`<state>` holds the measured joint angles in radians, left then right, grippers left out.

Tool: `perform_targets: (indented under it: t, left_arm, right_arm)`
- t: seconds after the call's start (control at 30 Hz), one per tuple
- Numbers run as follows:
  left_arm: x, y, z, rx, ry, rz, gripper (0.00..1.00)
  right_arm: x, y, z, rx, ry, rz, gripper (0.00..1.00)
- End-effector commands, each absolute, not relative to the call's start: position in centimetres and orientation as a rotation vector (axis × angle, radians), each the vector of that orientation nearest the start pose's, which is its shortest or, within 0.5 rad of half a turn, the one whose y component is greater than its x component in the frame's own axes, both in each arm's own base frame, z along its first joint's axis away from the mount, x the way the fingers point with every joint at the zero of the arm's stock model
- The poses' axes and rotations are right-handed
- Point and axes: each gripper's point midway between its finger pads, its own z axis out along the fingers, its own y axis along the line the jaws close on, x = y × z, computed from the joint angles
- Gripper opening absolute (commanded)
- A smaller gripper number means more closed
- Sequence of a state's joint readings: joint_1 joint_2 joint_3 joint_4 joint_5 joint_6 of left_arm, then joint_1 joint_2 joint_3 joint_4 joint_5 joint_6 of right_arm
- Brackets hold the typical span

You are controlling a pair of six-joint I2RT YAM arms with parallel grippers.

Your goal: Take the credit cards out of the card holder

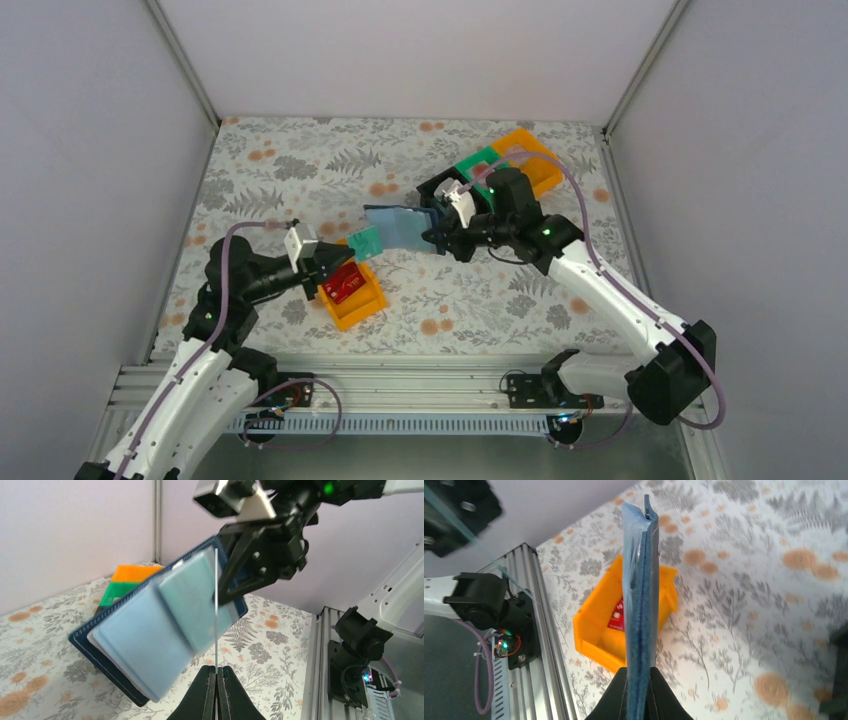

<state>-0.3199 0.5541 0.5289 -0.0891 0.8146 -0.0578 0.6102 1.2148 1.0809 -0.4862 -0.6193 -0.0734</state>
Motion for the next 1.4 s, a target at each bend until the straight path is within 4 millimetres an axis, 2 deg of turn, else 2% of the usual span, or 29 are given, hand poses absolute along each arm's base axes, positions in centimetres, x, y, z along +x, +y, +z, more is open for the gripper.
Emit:
perform_targets:
  t: [0.0,0.1,0.2,0.27,0.33,0.47,0.5,0.53,0.6,0.63,0.7,0.77,0.8,0.87,0.9,0.93,0.97,1.0,1.07,1.1,1.13,1.23,1.3,1.37]
  left_arm:
    - [17.7,-19.2,29.2,0.831,1.482,-0.983,0.02]
    - [17.4,-19.3,28.9,0.844,1.454,-0.996,0.02]
    - [17.1,-19.5,28.5,0.842,1.450,-1.038,0.02]
    - [16.9,-19.6,28.4,0.852,1.443,-1.047,0.02]
    - [16.8,-19.6,28.4,0.859,1.433,-1.044,0.02]
    - [16.6,-19.9,28.8,0.876,1.403,-1.055,0.02]
    - [16.4,-19.9,29.0,0.884,1.395,-1.054,0.02]
    - [16.2,-19.9,29.1,0.892,1.389,-1.052,0.02]
    - [16.2,-19.9,29.1,0.893,1.389,-1.055,0.02]
    - [16.2,-19.9,29.0,0.894,1.389,-1.060,0.02]
    - [16.1,-20.0,29.1,0.899,1.378,-1.058,0.02]
    - [16.1,-20.0,29.2,0.909,1.365,-1.050,0.02]
    - [16.0,-20.0,29.2,0.913,1.362,-1.047,0.02]
    - [16.0,-20.1,29.0,0.919,1.362,-1.051,0.02]
    - [15.9,-20.1,29.0,0.919,1.361,-1.053,0.02]
    - [16.0,-20.1,28.8,0.918,1.365,-1.058,0.02]
    - [16.0,-20.1,28.8,0.919,1.364,-1.055,0.02]
    - [16.0,-20.1,28.9,0.920,1.363,-1.053,0.02]
    - [16.0,-20.1,28.9,0.923,1.371,-1.051,0.02]
    - [16.1,-20.1,28.9,0.923,1.372,-1.050,0.02]
    - [16.1,-20.2,28.8,0.922,1.376,-1.053,0.02]
    - [16.3,-20.2,29.0,0.913,1.374,-1.058,0.02]
    - [16.1,-20.3,29.0,0.926,1.361,-1.061,0.02]
    - [16.0,-20.4,28.9,0.945,1.359,-1.067,0.02]
  right_arm:
    - [23.5,26.9,22.0,-0.909,2.243,1.012,0.04]
    - [21.7,26.5,18.7,-0.848,2.425,1.117,0.04]
    - [18.8,25.9,15.1,-0.806,2.605,1.239,0.04]
    - [17.5,25.5,13.2,-0.781,2.665,1.283,0.04]
    - [16.6,25.5,11.6,-0.780,2.696,1.342,0.04]
    - [16.9,25.1,8.2,-0.740,2.813,1.326,0.04]
    - [17.3,24.8,7.6,-0.715,2.839,1.291,0.08]
    - [17.8,24.4,7.1,-0.681,2.866,1.234,0.18]
    - [19.6,23.0,6.5,-0.594,2.910,1.068,0.46]
    - [20.5,22.0,6.6,-0.548,2.932,0.961,0.55]
    - [23.1,20.8,8.5,-0.506,2.892,0.764,0.64]
    - [25.6,21.2,13.0,-0.536,2.732,0.691,0.72]
    - [26.7,22.4,16.6,-0.592,2.590,0.712,0.75]
    - [26.0,25.2,23.4,-0.745,2.291,0.809,0.82]
    - [25.1,26.7,26.1,-0.824,2.158,0.862,0.87]
    - [24.3,27.7,27.8,-0.877,2.072,0.870,0.90]
    - [24.6,27.6,28.4,-0.875,2.055,0.826,0.94]
    - [25.5,26.8,28.1,-0.833,2.092,0.743,0.94]
    - [27.1,24.6,25.8,-0.737,2.234,0.557,0.94]
    - [27.2,24.3,25.2,-0.731,2.266,0.527,0.93]
    - [26.7,25.0,25.5,-0.777,2.256,0.577,0.92]
    - [22.2,29.4,30.3,-1.019,1.969,0.946,0.91]
    - [19.2,31.0,33.3,-1.144,1.753,1.099,0.92]
    - [17.3,31.8,34.9,-1.233,1.602,1.183,0.92]
